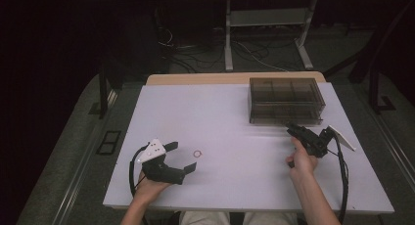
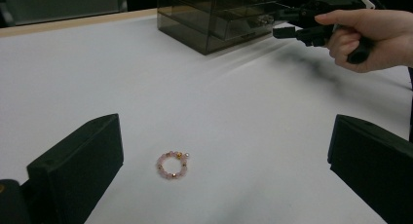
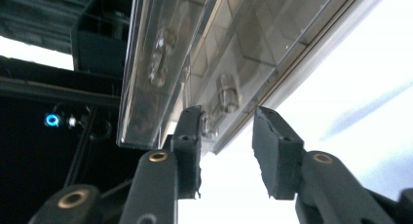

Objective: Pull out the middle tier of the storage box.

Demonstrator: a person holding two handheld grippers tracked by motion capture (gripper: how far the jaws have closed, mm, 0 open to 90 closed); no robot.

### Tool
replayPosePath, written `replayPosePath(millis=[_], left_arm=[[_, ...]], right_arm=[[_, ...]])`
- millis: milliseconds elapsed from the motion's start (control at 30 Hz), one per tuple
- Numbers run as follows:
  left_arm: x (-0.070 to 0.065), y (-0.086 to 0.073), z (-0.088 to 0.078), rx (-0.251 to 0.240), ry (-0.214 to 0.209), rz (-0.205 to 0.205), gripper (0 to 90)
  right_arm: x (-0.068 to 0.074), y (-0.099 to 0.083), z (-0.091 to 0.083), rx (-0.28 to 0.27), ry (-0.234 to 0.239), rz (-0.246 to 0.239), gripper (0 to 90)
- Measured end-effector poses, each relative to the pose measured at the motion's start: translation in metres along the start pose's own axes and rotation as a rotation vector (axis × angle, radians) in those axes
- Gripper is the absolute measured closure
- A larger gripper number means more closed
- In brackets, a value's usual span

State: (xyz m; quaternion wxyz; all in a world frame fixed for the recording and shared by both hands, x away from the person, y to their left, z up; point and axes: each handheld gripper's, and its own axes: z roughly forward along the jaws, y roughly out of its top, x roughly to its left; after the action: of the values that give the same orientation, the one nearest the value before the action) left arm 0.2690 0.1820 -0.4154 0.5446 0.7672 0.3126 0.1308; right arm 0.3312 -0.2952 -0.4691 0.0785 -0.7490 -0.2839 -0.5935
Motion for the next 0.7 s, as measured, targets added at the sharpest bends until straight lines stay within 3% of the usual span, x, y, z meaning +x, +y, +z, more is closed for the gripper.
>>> replayPosePath(millis=[233, 700], left_arm=[[0.0, 0.0, 0.0, 0.002, -0.003, 0.001, 0.0], [0.0, 0.0, 0.0, 0.004, -0.005, 0.002, 0.0]], right_arm=[[0.004, -0.005, -0.007, 0.033, -0.018, -0.089, 56.8], [0.009, -0.006, -0.014, 0.079, -0.045, -0.172, 54.6]])
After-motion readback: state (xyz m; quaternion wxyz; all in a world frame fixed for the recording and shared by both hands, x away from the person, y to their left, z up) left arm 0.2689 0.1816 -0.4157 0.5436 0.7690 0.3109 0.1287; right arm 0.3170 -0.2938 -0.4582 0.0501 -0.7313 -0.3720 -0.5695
